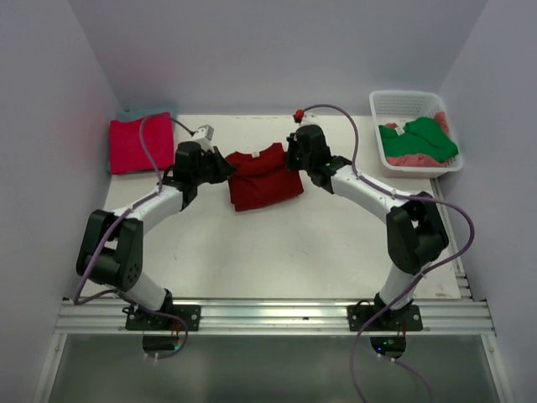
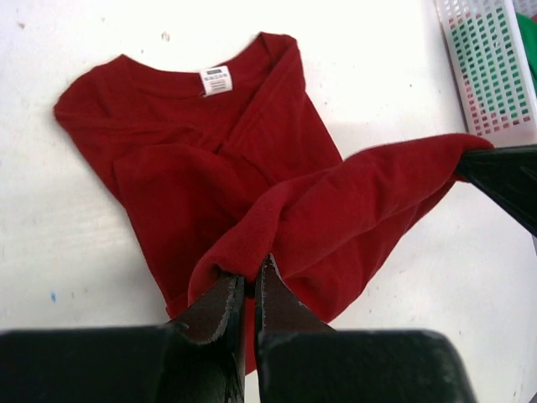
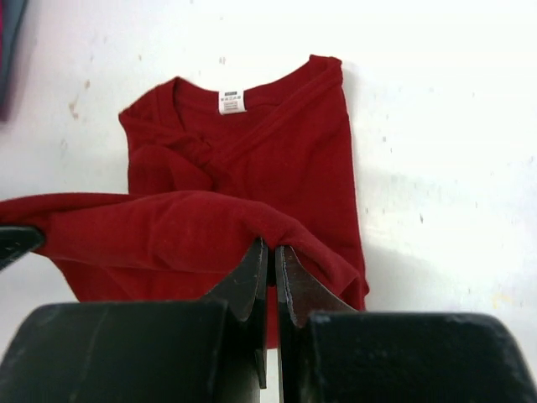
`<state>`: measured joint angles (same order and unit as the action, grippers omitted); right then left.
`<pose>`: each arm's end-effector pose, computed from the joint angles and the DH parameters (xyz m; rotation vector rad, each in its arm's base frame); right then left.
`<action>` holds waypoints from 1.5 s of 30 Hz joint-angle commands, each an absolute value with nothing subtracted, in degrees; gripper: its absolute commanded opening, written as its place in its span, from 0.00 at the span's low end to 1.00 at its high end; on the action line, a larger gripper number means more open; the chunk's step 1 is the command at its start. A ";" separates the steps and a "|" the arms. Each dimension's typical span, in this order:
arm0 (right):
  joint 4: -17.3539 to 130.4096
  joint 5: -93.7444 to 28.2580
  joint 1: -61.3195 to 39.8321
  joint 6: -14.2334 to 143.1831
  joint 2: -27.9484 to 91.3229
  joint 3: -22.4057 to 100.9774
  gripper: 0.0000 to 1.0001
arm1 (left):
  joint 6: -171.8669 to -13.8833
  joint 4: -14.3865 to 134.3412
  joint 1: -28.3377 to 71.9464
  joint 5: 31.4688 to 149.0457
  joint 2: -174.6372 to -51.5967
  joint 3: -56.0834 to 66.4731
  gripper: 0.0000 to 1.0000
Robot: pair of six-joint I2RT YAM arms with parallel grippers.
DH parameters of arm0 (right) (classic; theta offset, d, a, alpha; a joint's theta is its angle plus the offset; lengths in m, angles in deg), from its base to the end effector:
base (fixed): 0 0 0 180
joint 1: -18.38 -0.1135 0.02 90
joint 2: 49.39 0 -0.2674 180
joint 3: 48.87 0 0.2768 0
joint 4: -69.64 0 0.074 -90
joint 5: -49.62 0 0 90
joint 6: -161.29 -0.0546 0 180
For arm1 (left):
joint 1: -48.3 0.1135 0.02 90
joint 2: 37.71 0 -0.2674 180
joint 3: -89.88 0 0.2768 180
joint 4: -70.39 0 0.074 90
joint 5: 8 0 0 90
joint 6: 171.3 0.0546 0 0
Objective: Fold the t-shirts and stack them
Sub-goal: Fold the long partially folded tshirt into a neat square
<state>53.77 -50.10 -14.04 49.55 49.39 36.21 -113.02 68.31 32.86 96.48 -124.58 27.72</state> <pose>0.3771 0.2286 0.2491 -0.0919 2.1014 0.3979 0.3531 -0.1117 0.2076 -0.1351 2.1067 -0.7631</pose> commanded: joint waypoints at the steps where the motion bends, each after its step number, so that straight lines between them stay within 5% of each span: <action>1: 57.48 -51.81 -12.65 50.46 54.13 44.58 0.00 | -110.74 73.87 34.41 98.08 -131.71 20.25 0.00; 7: 48.17 -53.39 -10.27 51.42 79.68 76.27 0.00 | -115.91 80.45 39.77 95.71 -151.16 4.61 0.00; 9: 49.20 -49.82 -9.22 50.73 87.49 86.68 0.08 | -120.64 86.50 42.32 93.16 -154.24 2.92 0.00; 10: 51.30 -46.83 -7.65 47.76 88.84 87.74 0.27 | -121.54 88.00 43.02 92.46 -154.43 2.75 0.00; 11: 53.50 -44.10 -6.94 46.26 89.82 88.28 0.43 | -121.98 87.76 43.90 88.71 -154.26 2.48 0.16; 12: 55.87 -42.34 -5.97 43.98 90.70 88.11 0.68 | -122.08 85.76 44.08 84.76 -153.38 2.31 0.64; 13: 56.59 -42.32 -5.79 44.22 90.79 87.58 0.76 | -121.99 84.69 44.09 83.24 -152.50 2.31 0.95; 14: 56.86 -42.40 -5.79 45.00 90.36 85.66 0.80 | -121.90 84.77 44.09 82.36 -151.45 3.70 1.00; 19: 66.43 -41.18 -5.09 47.65 84.48 73.62 0.97 | -121.81 90.82 44.00 80.23 -143.71 12.49 1.00; 28: 69.86 -40.65 -5.00 49.23 81.13 66.32 0.99 | -122.78 93.38 44.00 92.78 -144.50 14.70 1.00; 32: 72.32 -40.65 -5.08 50.63 76.56 59.39 0.95 | -122.96 94.96 44.00 100.44 -146.34 14.09 1.00; 33: 72.59 -37.43 -4.91 51.42 74.90 58.58 0.71 | -122.96 95.40 44.00 102.11 -147.74 13.56 1.00; 34: 72.42 -35.05 -4.82 51.86 74.54 58.31 0.29 | -123.48 96.10 44.00 105.69 -148.53 12.60 0.94; 35: 69.72 -33.54 -4.82 51.60 74.36 59.35 0.00 | -123.66 97.32 44.00 107.29 -149.24 12.41 0.86; 36: 68.13 -31.88 -4.73 50.30 74.62 60.32 0.00 | -124.44 98.55 44.00 108.79 -150.72 12.15 0.79; 39: 63.72 -28.70 -4.82 48.54 76.20 64.45 0.00 | -127.87 100.76 44.00 115.73 -155.73 8.65 0.26; 42: 61.70 -26.24 -4.91 46.08 79.53 68.14 0.00 | -131.38 102.16 43.91 118.73 -160.13 5.65 0.14; 45: 55.12 -23.78 -4.82 44.32 86.20 76.92 0.00 | -135.25 105.16 43.82 120.23 -163.47 4.86 0.13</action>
<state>61.59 -28.48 -4.86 47.21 81.47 70.35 -130.38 98.47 43.99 115.23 -161.28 7.32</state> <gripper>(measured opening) 0.009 0.133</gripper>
